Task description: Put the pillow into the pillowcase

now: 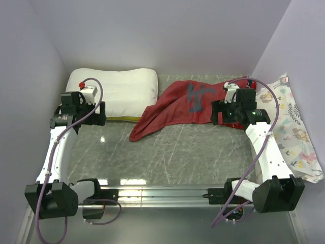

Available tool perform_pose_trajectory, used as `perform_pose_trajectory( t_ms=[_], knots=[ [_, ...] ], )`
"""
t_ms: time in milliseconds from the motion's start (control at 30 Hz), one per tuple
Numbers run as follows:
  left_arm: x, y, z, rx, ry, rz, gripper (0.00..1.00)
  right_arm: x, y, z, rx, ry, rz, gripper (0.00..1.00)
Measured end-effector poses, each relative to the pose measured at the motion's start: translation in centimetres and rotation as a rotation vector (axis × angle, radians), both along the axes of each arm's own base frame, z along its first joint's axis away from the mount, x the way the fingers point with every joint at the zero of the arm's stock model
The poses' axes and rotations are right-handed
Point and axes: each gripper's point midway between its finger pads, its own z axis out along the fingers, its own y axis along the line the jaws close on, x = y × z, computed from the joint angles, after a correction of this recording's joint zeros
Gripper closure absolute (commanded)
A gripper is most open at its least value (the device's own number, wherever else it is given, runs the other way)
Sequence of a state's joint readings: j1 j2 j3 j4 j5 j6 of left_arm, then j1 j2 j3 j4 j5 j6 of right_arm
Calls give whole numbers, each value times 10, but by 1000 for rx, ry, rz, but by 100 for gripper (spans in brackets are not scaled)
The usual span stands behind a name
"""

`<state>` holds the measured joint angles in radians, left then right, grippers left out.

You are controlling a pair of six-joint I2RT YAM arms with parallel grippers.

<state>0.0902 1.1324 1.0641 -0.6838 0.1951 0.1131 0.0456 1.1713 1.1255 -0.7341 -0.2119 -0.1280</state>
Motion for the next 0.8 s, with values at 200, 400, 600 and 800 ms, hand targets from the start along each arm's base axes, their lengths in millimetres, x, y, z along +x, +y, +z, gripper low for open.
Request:
perform_pose_trajectory(
  t_ms=[200,400,600,800],
  knots=[
    [2,-6,1,14,-13,-38,1,5,2,-13,-42,35,17,0],
    [-6,-65,-17,5,-33,-258,1,22,9,-56,-160,152,50,0],
    [-33,-127,-68,-34,42,-483,1,55,9,-96,-262,236,64,2],
    [-35,-152,-116,-21,124,-555,1,92,8,-127,-321,288,57,4]
  ],
)
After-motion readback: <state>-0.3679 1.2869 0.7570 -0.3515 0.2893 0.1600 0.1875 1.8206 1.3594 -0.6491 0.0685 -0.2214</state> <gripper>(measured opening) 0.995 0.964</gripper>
